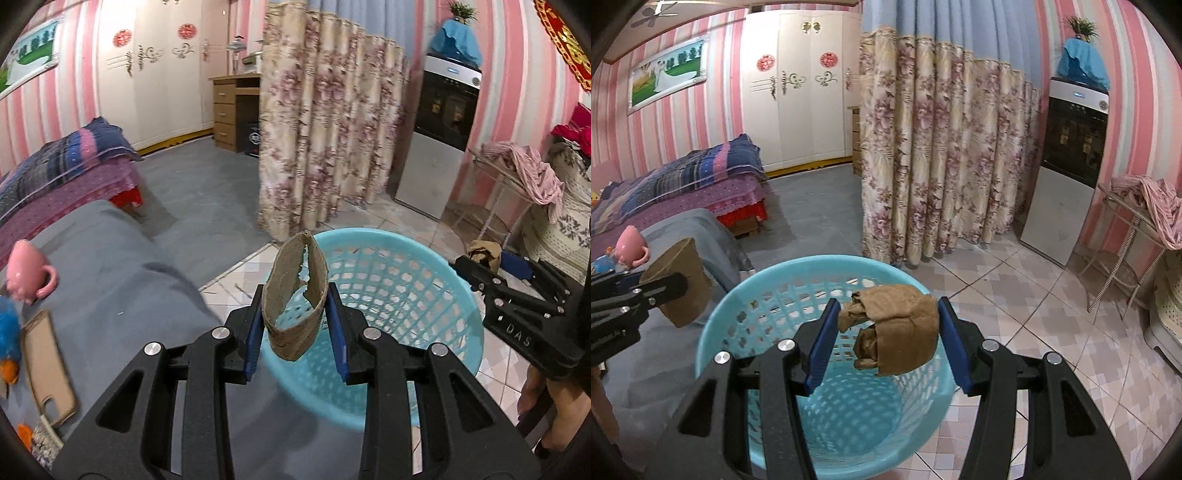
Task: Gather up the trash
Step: 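Carry both items to the blue basket and open both grippers over it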
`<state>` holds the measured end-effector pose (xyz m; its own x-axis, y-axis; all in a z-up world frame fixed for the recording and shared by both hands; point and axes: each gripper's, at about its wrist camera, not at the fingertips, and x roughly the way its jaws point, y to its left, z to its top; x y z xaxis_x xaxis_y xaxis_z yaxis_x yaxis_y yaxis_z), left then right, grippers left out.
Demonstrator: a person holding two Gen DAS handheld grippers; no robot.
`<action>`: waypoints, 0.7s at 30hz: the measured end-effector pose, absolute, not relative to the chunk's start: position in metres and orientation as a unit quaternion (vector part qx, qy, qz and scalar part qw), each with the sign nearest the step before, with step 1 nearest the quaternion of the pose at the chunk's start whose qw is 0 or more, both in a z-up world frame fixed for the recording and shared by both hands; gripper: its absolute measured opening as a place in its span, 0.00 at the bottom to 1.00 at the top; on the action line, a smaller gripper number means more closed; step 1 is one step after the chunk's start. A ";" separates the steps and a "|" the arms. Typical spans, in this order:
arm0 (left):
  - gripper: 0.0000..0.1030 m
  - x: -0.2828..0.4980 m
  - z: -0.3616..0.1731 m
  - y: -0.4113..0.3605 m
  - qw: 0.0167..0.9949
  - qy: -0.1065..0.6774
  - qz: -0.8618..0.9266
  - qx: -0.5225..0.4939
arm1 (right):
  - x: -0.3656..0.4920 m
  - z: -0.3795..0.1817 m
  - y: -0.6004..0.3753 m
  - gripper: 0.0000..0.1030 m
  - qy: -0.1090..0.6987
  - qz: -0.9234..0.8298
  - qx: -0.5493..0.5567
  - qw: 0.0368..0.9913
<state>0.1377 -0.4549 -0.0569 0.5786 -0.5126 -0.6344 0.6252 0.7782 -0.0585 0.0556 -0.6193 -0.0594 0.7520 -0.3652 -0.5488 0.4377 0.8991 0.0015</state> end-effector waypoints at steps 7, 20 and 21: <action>0.74 0.146 -0.060 -0.470 0.886 0.323 -0.320 0.095 | 0.054 -0.061 -0.630 0.52 0.278 -0.226 0.071 0.931; 0.92 0.169 -0.061 -0.403 0.911 0.326 -0.237 0.083 | 0.070 -0.071 -0.617 0.57 0.279 -0.221 0.069 0.932; 0.92 0.170 -0.061 -0.396 0.913 0.327 -0.232 0.081 | 0.072 -0.070 -0.615 0.63 0.276 -0.222 0.069 0.933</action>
